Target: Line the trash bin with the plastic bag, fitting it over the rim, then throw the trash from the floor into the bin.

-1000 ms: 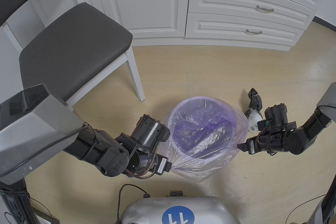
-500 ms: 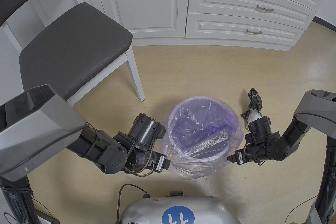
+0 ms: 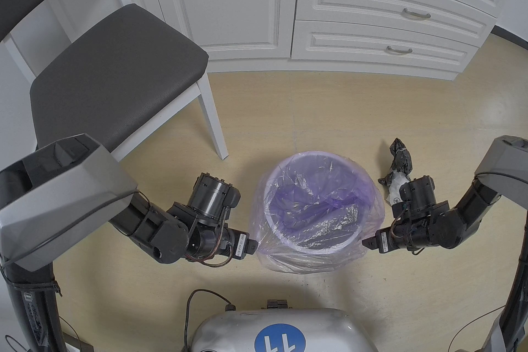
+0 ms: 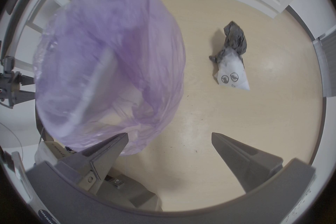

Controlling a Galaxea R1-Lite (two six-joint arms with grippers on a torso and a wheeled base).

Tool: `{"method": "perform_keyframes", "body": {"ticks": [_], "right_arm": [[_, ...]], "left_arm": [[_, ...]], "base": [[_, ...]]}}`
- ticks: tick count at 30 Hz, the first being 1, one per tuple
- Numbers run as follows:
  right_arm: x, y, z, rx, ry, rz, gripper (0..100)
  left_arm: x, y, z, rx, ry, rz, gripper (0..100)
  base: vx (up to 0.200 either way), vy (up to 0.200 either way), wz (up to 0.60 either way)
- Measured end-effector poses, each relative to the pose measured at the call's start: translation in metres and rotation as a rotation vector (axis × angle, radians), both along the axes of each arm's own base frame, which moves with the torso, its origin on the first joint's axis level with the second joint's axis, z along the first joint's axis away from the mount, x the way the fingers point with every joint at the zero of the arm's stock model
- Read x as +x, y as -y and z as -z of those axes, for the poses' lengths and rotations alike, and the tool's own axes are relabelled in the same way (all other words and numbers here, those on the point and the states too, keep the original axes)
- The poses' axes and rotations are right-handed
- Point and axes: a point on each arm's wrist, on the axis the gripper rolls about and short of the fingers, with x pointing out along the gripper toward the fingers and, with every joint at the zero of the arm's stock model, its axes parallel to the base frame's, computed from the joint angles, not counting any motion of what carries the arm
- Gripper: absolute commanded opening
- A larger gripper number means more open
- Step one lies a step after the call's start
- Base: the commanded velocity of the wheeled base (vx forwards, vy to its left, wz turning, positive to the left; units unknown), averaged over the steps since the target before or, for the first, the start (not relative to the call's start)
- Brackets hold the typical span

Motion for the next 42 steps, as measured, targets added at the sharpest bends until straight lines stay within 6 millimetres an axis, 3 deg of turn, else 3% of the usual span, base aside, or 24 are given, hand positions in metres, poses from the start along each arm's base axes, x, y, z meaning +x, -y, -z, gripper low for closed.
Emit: {"method": "perform_keyframes", "body": {"ticks": [8,14,25,33,42], "right_arm": [[-0.018,0.025,-0.046,0.004,0.107,-0.030,100],[-0.010,0.039,-0.052,0.008,0.143,0.021,100],[0.042,0.036,-0.013,0.085,0.116,0.176,100],[0.074,0.018,0.020,0.196,0.155,0.230,100],[0.080,0.017,0.044,0.212,0.109,0.215,100]], "left_arm": [[-0.013,-0.009,-0.022,-0.043,0.026,0.023,100],[-0.024,-0.017,-0.035,-0.058,0.040,0.028,100],[-0.016,-0.021,-0.046,-0.111,0.121,0.009,100],[0.016,-0.009,-0.042,-0.161,0.190,-0.014,100],[0.059,0.000,-0.022,-0.215,0.223,-0.075,100]], "base": [[0.000,0.000,0.00],[0.000,0.000,0.00],[0.000,0.000,0.00],[0.000,0.000,0.00],[0.000,0.000,0.00]]}}
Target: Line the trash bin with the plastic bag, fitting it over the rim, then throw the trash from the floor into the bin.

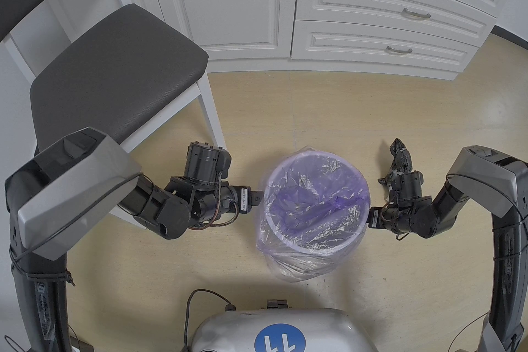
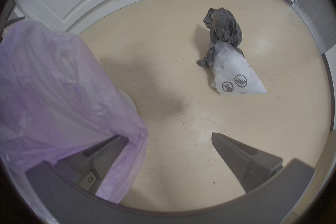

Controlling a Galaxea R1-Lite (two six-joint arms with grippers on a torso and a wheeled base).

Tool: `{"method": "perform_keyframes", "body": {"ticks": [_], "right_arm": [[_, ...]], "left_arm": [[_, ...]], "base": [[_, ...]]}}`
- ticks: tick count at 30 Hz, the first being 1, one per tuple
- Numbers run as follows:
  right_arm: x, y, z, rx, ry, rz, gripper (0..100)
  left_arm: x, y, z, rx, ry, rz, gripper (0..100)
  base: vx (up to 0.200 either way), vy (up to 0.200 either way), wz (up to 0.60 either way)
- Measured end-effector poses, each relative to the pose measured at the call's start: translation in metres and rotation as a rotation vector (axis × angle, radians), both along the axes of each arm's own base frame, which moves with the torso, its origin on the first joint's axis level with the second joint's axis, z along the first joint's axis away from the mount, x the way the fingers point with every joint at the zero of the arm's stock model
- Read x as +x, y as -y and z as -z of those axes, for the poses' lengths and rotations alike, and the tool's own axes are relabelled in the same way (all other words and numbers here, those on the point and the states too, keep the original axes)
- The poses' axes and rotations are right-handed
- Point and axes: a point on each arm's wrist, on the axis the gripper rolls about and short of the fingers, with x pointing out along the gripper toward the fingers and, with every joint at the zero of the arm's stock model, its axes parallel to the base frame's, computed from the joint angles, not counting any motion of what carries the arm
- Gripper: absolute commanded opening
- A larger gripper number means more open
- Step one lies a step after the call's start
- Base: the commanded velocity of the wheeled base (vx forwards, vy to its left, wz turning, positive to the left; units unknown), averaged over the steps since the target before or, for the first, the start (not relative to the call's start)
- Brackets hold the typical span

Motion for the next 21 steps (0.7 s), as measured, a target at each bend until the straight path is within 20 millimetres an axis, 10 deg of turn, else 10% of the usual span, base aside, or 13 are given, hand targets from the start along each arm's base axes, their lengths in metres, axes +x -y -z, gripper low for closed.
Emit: {"method": "perform_keyframes", "body": {"ticks": [11,20,21], "right_arm": [[-0.009,0.007,-0.012,-0.010,-0.005,0.000,100],[-0.035,0.017,-0.057,-0.057,0.065,-0.064,100],[-0.040,0.018,-0.061,-0.062,0.069,-0.076,0]], "left_arm": [[0.016,-0.009,0.022,-0.002,-0.021,-0.025,100],[-0.005,-0.019,-0.005,-0.012,0.000,-0.015,100],[-0.010,-0.020,-0.008,-0.012,-0.001,-0.011,100]], "base": [[0.000,0.000,0.00],[0.000,0.000,0.00],[0.000,0.000,0.00]]}}
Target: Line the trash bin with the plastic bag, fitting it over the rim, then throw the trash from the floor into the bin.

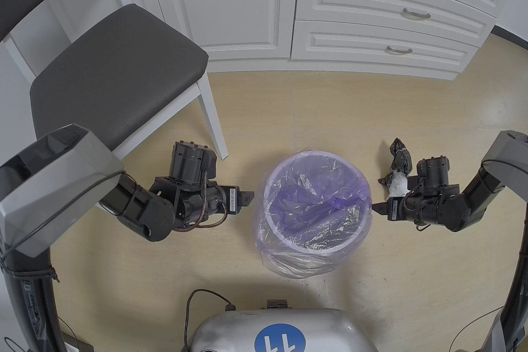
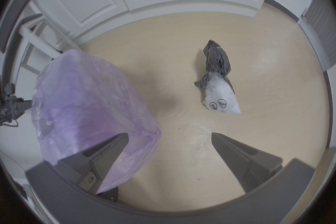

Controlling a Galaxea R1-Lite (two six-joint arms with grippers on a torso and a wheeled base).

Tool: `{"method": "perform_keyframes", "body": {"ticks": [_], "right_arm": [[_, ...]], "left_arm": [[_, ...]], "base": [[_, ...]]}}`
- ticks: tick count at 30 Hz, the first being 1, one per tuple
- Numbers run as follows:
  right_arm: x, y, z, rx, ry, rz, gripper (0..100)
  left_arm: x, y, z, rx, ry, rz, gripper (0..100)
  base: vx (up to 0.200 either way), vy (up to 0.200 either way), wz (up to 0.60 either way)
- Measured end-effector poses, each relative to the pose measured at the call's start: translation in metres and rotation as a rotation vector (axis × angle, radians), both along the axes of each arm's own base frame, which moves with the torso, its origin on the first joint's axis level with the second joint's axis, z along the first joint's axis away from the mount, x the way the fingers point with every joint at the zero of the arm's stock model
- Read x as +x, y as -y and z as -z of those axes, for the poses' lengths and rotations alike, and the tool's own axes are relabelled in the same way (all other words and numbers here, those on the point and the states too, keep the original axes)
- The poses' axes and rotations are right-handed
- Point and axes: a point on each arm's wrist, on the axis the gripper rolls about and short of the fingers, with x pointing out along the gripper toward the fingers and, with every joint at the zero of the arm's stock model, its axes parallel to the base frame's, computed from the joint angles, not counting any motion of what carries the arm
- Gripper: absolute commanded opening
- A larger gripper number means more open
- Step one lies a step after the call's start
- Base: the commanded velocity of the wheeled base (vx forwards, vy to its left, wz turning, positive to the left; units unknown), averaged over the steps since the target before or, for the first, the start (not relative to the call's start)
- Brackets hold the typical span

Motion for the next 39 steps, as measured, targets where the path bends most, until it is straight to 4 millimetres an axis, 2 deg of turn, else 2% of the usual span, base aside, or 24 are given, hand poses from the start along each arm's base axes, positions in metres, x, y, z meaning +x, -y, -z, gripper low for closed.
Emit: {"method": "perform_keyframes", "body": {"ticks": [5,9,13,15,20,23,27,39], "right_arm": [[-0.018,0.004,-0.023,-0.003,0.036,-0.026,0],[-0.031,0.000,-0.041,0.007,0.074,-0.053,0],[-0.044,-0.019,-0.057,0.028,0.120,-0.113,0],[-0.051,-0.035,-0.063,0.052,0.141,-0.154,0],[-0.059,-0.071,-0.068,0.146,0.169,-0.215,0],[-0.058,-0.089,-0.059,0.176,0.158,-0.241,0],[-0.049,-0.109,-0.036,0.187,0.113,-0.266,0],[0.002,-0.151,0.011,0.246,0.093,-0.258,0]], "left_arm": [[-0.022,-0.004,-0.012,0.002,-0.005,0.019,100],[-0.038,-0.011,-0.021,-0.002,0.000,0.023,100],[-0.052,-0.017,-0.032,-0.018,0.030,0.025,100],[-0.059,-0.021,-0.037,-0.028,0.049,0.027,100],[-0.072,-0.026,-0.045,-0.047,0.081,0.030,100],[-0.079,-0.030,-0.048,-0.056,0.098,0.029,100],[-0.087,-0.035,-0.049,-0.070,0.124,0.029,100],[-0.098,-0.048,-0.045,-0.112,0.194,0.010,100]], "base": [[0.000,0.000,0.00],[0.000,0.000,0.00],[0.000,0.000,0.00],[0.000,0.000,0.00],[0.000,0.000,0.00],[0.000,0.000,0.00],[0.000,0.000,0.00],[0.000,0.000,0.00]]}}
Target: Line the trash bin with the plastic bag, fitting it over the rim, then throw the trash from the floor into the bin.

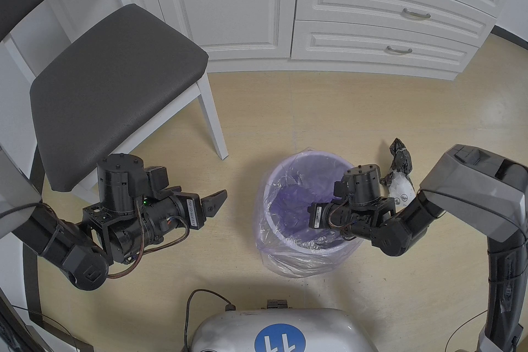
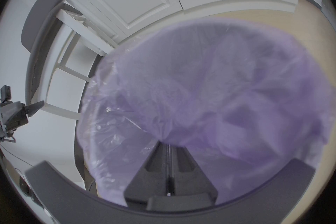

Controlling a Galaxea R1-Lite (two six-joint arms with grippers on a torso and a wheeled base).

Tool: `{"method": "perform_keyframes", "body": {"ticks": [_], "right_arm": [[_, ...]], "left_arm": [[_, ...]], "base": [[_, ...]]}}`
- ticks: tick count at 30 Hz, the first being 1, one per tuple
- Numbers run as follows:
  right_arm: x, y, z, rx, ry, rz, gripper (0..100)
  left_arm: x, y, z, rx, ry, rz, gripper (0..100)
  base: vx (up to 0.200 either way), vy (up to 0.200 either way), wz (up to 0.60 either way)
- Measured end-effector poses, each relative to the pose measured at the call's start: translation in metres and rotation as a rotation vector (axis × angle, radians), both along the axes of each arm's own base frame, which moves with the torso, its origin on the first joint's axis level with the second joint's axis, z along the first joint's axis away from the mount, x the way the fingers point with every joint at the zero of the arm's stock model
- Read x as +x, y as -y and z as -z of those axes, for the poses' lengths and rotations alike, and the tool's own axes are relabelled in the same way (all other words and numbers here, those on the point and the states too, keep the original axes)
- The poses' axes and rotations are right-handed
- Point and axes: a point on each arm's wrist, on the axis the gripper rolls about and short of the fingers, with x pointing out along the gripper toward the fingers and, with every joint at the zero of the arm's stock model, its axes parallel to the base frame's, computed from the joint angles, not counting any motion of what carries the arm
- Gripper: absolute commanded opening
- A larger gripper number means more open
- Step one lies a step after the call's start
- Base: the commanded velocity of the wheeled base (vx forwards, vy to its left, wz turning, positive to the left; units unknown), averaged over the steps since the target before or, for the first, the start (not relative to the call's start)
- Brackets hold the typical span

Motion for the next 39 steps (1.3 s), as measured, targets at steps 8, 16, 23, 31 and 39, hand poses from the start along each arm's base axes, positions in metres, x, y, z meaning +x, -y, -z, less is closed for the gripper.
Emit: {"method": "perform_keyframes", "body": {"ticks": [8,16,23,31,39], "right_arm": [[0.029,-0.017,0.022,0.010,0.012,0.003,0],[0.051,-0.019,0.044,-0.016,-0.037,0.021,0],[0.060,-0.022,0.054,-0.020,-0.091,0.038,0],[0.066,-0.026,0.061,0.003,-0.104,0.053,0],[0.070,-0.029,0.072,0.002,-0.109,0.052,0]], "left_arm": [[-0.001,-0.005,0.003,-0.046,0.009,-0.017,100],[-0.003,-0.008,0.004,-0.069,0.037,-0.024,100],[-0.005,-0.010,0.006,-0.066,0.030,-0.026,100],[-0.005,-0.010,0.007,-0.065,0.027,-0.028,100],[-0.004,-0.008,0.008,-0.075,0.047,-0.023,100]], "base": [[0.000,0.000,0.00],[0.000,0.000,0.00],[0.000,0.000,0.00],[0.000,0.000,0.00],[0.000,0.000,0.00]]}}
